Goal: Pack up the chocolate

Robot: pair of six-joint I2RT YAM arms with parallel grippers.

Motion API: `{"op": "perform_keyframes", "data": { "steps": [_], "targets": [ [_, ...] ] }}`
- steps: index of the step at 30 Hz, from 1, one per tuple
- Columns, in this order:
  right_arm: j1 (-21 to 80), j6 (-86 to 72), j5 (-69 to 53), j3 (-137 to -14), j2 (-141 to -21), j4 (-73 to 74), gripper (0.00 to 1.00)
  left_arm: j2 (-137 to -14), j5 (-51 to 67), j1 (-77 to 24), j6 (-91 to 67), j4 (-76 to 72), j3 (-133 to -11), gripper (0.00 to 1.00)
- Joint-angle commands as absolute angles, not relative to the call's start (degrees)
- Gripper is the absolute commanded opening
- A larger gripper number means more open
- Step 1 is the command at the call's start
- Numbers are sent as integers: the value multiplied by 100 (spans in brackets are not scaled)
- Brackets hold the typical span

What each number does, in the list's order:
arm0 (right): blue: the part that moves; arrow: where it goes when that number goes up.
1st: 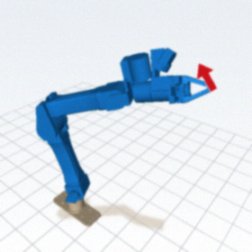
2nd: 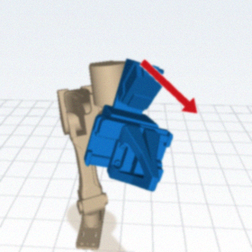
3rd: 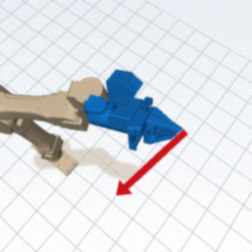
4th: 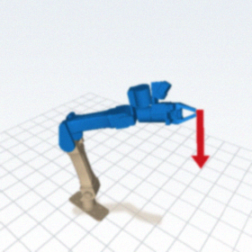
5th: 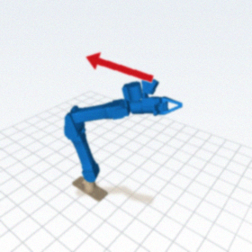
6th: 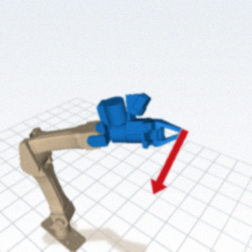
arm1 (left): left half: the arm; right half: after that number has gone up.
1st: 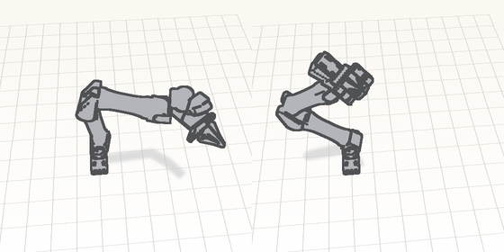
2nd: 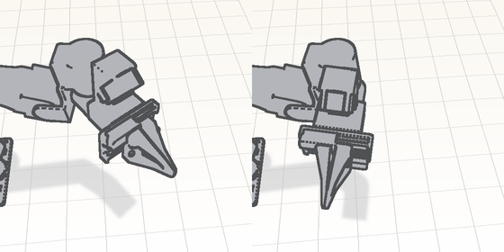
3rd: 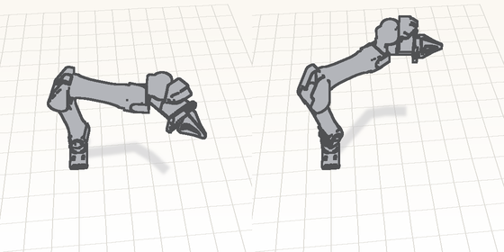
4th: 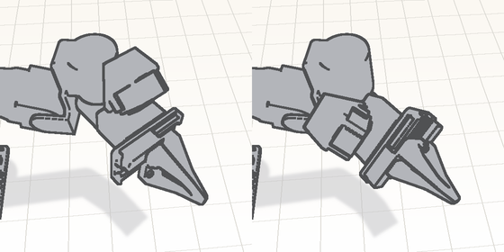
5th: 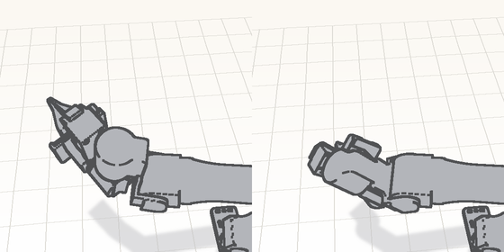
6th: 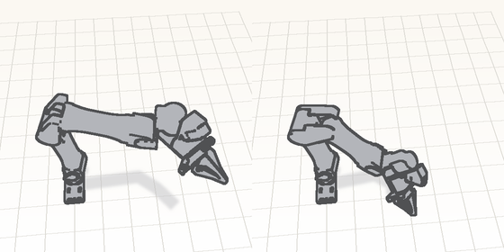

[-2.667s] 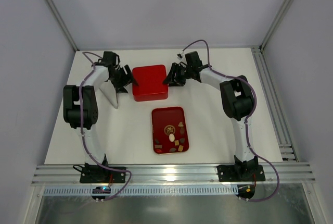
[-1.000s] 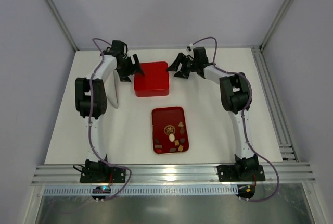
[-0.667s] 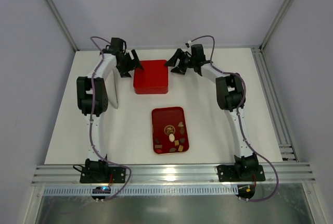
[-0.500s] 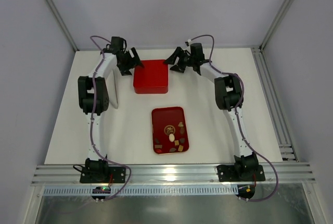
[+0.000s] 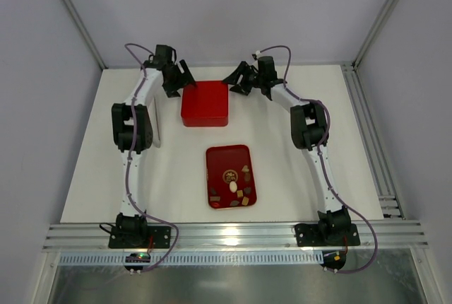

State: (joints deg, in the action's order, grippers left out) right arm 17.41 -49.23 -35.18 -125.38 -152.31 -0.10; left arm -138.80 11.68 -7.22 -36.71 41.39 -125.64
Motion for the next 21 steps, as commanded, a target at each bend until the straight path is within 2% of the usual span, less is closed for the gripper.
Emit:
{"op": "perform_keyframes", "data": {
  "steps": [1,10,13,21],
  "targets": [
    [1828,-4615,-3217,-12569,-15320,509,66,-14378,571,-914,-3533,5035,-12981,82],
    [1951,-4053,-2814,-12200,-14978,1116,59,-14651,378,-1046,-3551,5519,-12955,78],
    [1977,-4034,-2777,-12077,-14880,1213,56,-14546,378,-1072,-3542,5441,-12648,77],
    [1969,-4017,-2813,-11637,-14573,1072,55,-14212,607,-1125,-3674,5054,-11515,72]
  ]
}}
